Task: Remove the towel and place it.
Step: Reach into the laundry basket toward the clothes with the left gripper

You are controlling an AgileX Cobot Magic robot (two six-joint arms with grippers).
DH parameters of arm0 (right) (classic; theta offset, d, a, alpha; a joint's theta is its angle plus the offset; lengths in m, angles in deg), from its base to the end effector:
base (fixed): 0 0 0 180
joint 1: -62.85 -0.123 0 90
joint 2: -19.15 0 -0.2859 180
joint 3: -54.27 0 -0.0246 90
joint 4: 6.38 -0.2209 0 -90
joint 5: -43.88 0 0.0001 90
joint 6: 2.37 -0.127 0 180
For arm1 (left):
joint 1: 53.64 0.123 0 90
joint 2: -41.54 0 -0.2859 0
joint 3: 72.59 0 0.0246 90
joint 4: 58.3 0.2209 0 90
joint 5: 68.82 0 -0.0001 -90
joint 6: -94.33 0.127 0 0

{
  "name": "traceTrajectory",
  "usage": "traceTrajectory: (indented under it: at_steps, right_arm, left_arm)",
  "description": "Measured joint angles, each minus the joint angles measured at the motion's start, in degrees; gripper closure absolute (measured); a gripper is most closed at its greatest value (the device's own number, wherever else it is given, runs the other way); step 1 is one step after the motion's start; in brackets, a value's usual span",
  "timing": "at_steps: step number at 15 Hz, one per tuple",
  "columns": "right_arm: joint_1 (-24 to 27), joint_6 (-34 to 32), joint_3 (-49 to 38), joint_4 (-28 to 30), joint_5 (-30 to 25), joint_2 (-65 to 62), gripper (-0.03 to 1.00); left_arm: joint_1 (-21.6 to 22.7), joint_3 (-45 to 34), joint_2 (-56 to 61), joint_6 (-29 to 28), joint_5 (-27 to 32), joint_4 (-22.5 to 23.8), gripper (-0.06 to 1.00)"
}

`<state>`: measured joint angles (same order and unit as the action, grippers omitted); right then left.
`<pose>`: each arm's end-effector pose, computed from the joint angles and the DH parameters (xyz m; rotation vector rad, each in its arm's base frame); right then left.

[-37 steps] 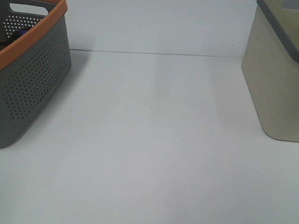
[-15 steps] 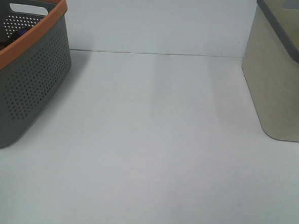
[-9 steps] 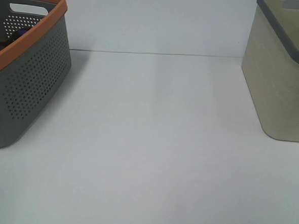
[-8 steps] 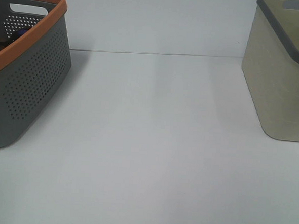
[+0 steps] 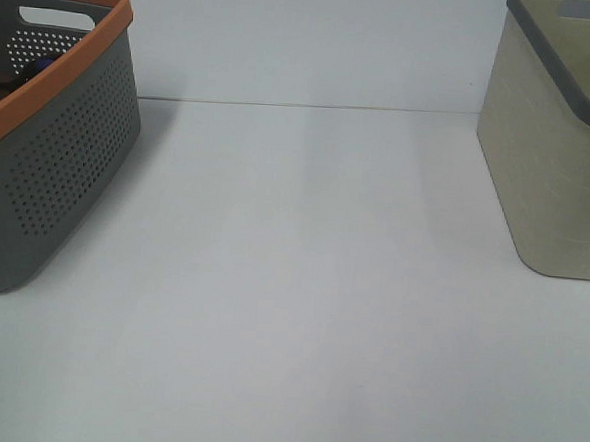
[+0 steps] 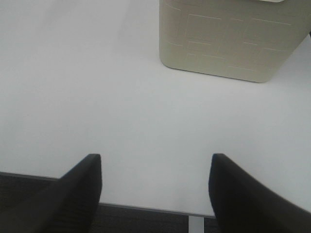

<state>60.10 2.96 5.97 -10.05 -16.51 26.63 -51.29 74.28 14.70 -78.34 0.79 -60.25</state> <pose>-0.0012 0.0070 0.2489 -0.1458 2.0210 0.0480 0.0218 -0.0032 0.3030 0.1018 2.2591 0.0476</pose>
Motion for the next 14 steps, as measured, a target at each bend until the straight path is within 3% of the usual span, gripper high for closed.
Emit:
traceTrajectory:
  at_steps: [2, 4, 7, 10, 14]
  right_arm:
    - [0.00, 0.00, 0.00, 0.00, 0.00, 0.00, 0.32]
    - [0.00, 0.00, 0.00, 0.00, 0.00, 0.00, 0.32]
    - [0.00, 0.00, 0.00, 0.00, 0.00, 0.00, 0.32]
    - [0.00, 0.00, 0.00, 0.00, 0.00, 0.00, 0.32]
    - [0.00, 0.00, 0.00, 0.00, 0.00, 0.00, 0.32]
  left_arm:
    - [0.00, 5.84, -8.02, 3.84, 0.06, -1.32, -0.05]
    - [0.00, 15.30, -20.34, 12.78, 0.23, -2.92, -0.05]
    - [0.00, 24.75, -32.43, 20.11, 0.23, -4.30, -0.05]
    - [0.00, 36.84, -47.10, 27.79, 0.17, -1.09, -0.05]
    - [0.00, 51.62, -67.09, 42.97, 0.11, 3.44, -0.05]
